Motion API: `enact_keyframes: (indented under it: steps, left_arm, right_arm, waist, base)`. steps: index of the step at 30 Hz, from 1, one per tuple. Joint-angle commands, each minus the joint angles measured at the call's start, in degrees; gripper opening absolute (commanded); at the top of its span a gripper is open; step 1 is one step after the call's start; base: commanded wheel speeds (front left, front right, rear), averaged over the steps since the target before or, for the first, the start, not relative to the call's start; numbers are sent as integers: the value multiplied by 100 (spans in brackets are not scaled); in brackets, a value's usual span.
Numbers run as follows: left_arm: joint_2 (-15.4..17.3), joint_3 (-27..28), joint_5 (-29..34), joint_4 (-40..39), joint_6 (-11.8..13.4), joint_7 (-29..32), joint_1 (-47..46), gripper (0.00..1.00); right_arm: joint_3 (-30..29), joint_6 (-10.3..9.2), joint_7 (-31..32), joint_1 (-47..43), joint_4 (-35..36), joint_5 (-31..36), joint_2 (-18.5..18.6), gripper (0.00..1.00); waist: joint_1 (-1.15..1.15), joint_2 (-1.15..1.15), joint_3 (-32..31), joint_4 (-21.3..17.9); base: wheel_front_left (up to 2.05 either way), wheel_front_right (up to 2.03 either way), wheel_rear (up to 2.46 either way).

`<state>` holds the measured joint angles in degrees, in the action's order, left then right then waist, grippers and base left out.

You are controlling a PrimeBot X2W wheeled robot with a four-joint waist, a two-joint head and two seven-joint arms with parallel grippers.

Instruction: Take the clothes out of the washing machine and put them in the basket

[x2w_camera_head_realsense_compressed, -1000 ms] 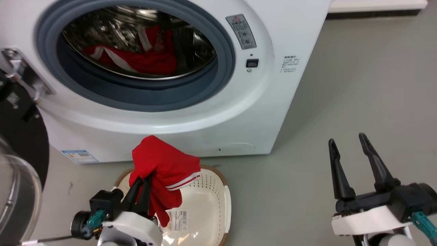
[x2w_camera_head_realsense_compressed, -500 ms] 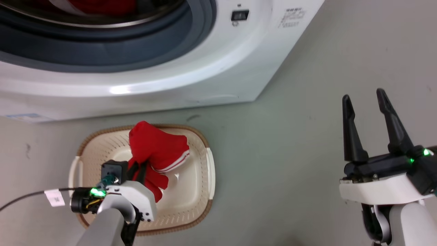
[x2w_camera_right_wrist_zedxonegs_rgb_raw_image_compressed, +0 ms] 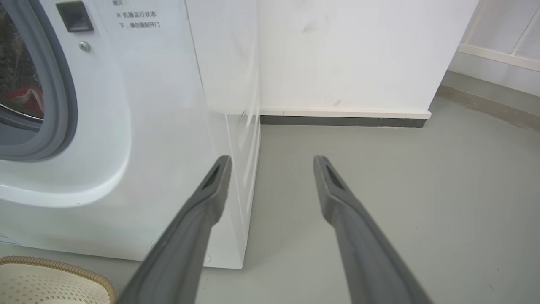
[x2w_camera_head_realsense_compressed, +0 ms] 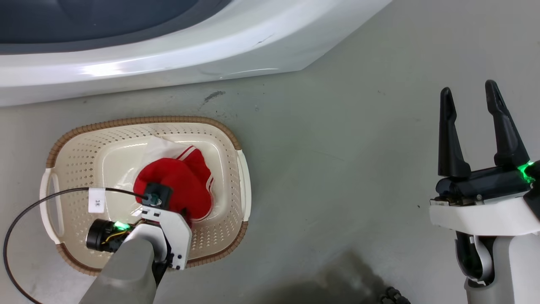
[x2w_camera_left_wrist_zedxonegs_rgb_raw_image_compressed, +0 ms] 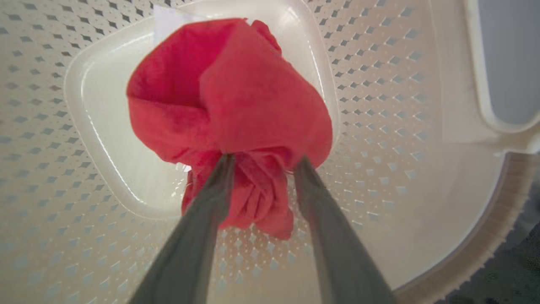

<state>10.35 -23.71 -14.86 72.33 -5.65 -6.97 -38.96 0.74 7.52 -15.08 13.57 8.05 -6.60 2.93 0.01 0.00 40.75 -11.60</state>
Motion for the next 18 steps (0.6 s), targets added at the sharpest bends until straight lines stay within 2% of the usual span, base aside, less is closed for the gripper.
enact_keyframes:
  steps: [1,11,14,18]
  left_arm:
    - [-21,-37,7,41,-30,-54,-37,100]
    - [-244,41,-214,20,-73,-742,264,100]
    - [-256,97,-260,-268,-68,-818,460,100]
    - [-139,301,-204,-1350,136,-825,945,100]
  right_arm:
    - [3,-6,-14,88,-8,-12,-10,100]
    - [65,-6,-14,-175,-129,112,-9,100]
    - [89,-6,-14,-308,-167,163,-8,100]
    - [106,-6,-14,-462,-211,216,-7,100]
  waist:
    - [-1,0,-79,33]
    - [-1,0,-879,324]
    - [-1,0,-1193,444]
    - [-1,0,-1585,582]
  base:
    - [0,0,0]
    - [0,0,0]
    - [0,0,0]
    - [0,0,0]
